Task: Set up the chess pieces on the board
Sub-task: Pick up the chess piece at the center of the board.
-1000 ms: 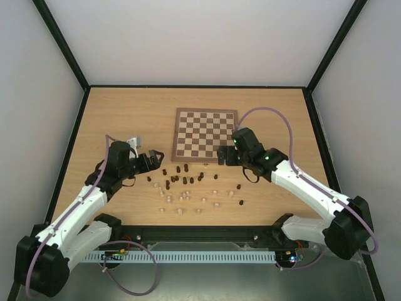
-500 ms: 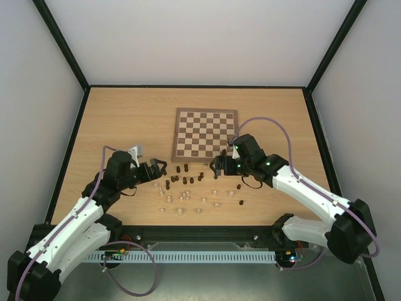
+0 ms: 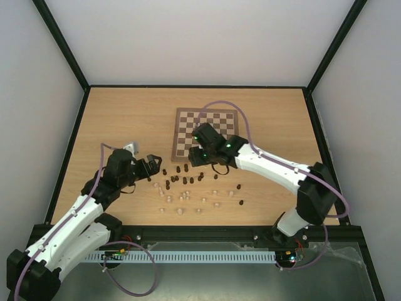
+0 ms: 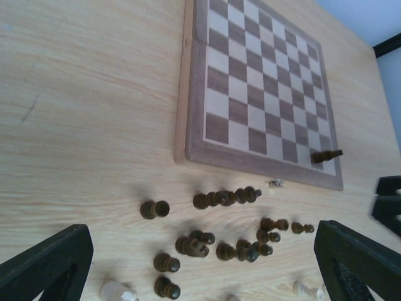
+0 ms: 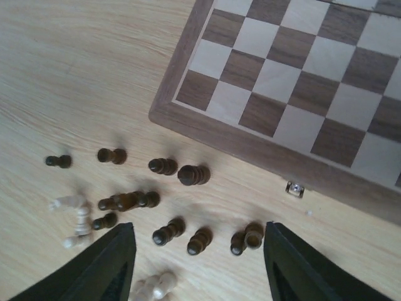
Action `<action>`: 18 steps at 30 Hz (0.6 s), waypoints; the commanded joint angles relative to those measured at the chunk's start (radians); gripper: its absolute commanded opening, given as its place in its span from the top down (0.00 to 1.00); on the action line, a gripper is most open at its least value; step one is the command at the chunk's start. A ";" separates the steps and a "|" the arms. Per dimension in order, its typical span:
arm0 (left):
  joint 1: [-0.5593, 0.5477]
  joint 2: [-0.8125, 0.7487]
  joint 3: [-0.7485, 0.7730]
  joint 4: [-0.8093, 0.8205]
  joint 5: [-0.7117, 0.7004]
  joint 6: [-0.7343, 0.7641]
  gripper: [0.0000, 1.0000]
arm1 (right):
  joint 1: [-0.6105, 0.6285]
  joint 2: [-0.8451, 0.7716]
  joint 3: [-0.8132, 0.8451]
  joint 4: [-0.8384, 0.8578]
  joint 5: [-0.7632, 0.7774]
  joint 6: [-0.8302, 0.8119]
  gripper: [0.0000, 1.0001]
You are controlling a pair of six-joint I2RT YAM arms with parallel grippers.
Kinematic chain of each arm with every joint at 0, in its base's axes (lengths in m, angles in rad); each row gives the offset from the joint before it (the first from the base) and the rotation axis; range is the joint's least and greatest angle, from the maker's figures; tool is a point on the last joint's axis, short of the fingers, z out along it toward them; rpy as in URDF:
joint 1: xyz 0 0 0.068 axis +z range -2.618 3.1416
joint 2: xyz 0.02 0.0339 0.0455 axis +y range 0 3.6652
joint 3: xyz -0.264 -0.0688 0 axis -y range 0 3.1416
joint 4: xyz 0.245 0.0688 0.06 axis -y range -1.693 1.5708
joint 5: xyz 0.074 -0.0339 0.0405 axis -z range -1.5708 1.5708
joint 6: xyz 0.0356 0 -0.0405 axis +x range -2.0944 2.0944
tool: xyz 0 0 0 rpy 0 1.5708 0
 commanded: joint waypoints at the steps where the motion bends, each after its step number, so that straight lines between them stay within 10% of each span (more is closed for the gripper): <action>1: -0.005 -0.004 0.046 0.016 -0.057 -0.017 0.01 | 0.056 0.125 0.097 -0.140 0.146 -0.066 0.46; 18: -0.005 -0.028 0.051 -0.047 -0.164 -0.038 0.01 | 0.072 0.353 0.176 -0.047 0.079 -0.128 0.53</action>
